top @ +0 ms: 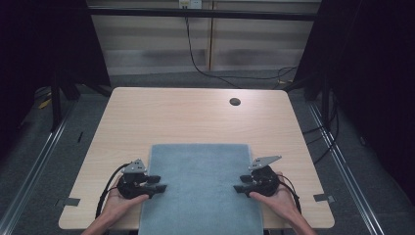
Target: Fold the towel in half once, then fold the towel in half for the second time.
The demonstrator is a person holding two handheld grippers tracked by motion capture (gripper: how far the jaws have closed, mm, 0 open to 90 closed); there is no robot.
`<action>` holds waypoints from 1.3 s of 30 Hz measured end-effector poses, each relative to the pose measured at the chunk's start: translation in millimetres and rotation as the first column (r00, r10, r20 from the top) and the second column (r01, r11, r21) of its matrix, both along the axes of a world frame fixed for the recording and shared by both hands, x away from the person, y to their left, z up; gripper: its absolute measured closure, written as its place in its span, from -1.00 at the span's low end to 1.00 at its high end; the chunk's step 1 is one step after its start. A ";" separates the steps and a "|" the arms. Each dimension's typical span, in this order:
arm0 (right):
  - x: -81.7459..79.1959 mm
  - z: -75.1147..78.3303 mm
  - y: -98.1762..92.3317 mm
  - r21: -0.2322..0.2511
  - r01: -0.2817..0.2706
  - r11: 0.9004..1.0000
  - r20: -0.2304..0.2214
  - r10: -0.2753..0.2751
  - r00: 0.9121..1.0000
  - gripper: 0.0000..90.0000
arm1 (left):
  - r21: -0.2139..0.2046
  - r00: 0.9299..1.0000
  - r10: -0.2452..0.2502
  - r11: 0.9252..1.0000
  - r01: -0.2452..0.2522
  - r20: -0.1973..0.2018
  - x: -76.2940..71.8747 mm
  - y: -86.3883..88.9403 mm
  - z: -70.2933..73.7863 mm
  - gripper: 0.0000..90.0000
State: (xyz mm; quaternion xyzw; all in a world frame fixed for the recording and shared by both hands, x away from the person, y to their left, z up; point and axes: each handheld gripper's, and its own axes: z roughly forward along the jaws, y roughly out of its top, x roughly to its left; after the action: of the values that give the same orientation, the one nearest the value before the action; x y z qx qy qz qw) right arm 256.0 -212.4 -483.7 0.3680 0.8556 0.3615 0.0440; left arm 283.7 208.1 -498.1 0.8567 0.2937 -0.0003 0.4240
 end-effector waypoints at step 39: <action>125.4 -22.8 -23.6 0.043 0.226 0.973 0.072 -0.228 0.971 -0.02 | 0.005 0.974 0.222 0.975 -0.223 0.051 116.3 12.6 -11.1 0.08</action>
State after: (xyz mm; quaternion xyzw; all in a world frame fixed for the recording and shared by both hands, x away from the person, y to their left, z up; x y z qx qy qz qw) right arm 381.4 -235.9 -506.5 0.4501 0.7992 0.3825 0.1113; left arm 400.0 220.7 -509.1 0.8203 0.3771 0.0700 0.4242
